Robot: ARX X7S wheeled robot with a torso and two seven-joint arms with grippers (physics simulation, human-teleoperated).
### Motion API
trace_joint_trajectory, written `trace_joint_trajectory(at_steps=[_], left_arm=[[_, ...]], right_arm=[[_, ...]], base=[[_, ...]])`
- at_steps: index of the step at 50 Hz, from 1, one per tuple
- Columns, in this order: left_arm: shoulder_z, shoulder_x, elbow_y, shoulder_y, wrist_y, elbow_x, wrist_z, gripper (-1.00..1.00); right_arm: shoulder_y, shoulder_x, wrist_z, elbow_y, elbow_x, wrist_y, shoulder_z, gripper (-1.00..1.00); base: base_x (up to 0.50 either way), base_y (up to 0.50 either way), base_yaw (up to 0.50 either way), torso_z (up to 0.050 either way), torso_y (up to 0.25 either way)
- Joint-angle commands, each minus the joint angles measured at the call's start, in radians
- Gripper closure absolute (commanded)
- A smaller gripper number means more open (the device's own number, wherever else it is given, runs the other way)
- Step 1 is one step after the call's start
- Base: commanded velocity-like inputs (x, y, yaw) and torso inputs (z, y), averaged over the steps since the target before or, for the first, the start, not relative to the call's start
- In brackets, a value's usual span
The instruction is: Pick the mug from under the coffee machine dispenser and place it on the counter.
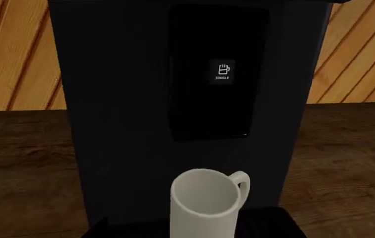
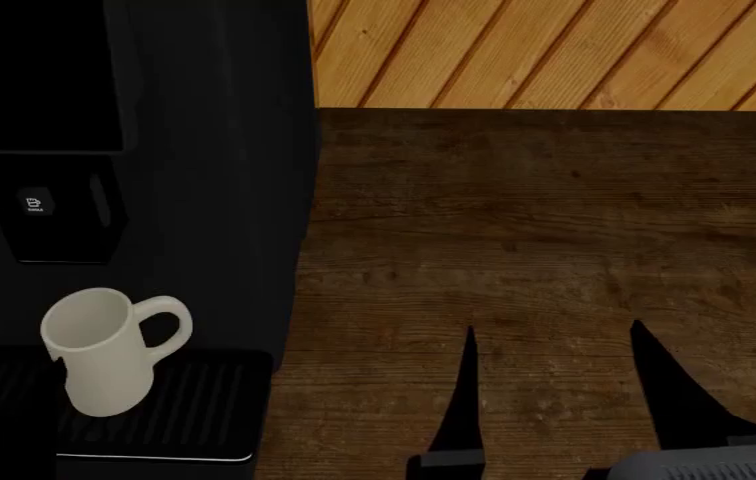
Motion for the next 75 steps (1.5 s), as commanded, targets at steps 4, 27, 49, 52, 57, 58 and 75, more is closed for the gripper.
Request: trace_joint_trajectory(at_steps=[4, 27, 49, 52, 57, 58, 75], left_arm=[[0.192, -0.021, -0.166, 0.032, 0.184, 0.25, 0.261, -1.0], [0.312, 0.053, -0.379, -0.03, 0.306, 0.388, 0.307, -1.0], [0.349, 0.103, -0.504, -0.057, 0.395, 0.459, 0.306, -1.0], [0.357, 0.109, -0.531, -0.062, 0.415, 0.471, 0.314, -1.0], [0.361, 0.115, -0.544, -0.06, 0.422, 0.47, 0.317, -1.0], [0.362, 0.117, -0.548, -0.061, 0.419, 0.464, 0.321, -1.0], [0.378, 0.138, -0.61, -0.075, 0.446, 0.464, 0.343, -1.0]], right_arm=[[-0.02, -0.015, -0.003, 0.016, -0.019, -0.011, -0.016, -1.0], [-0.026, -0.008, -0.012, 0.02, -0.039, -0.019, -0.026, -1.0], [-0.028, -0.018, -0.022, 0.046, -0.053, -0.025, -0.036, -1.0], [-0.03, -0.02, -0.025, 0.052, -0.057, -0.027, -0.039, -1.0], [-0.035, -0.021, -0.024, 0.049, -0.061, -0.028, -0.043, -1.0], [-0.037, -0.021, -0.026, 0.05, -0.061, -0.029, -0.044, -1.0], [-0.041, -0.015, -0.023, 0.052, -0.06, -0.026, -0.048, -1.0]], base=[[0.0, 0.0, 0.0, 0.0, 0.0], [0.0, 0.0, 0.0, 0.0, 0.0], [0.0, 0.0, 0.0, 0.0, 0.0], [0.0, 0.0, 0.0, 0.0, 0.0], [0.0, 0.0, 0.0, 0.0, 0.0], [0.0, 0.0, 0.0, 0.0, 0.0], [0.0, 0.0, 0.0, 0.0, 0.0]])
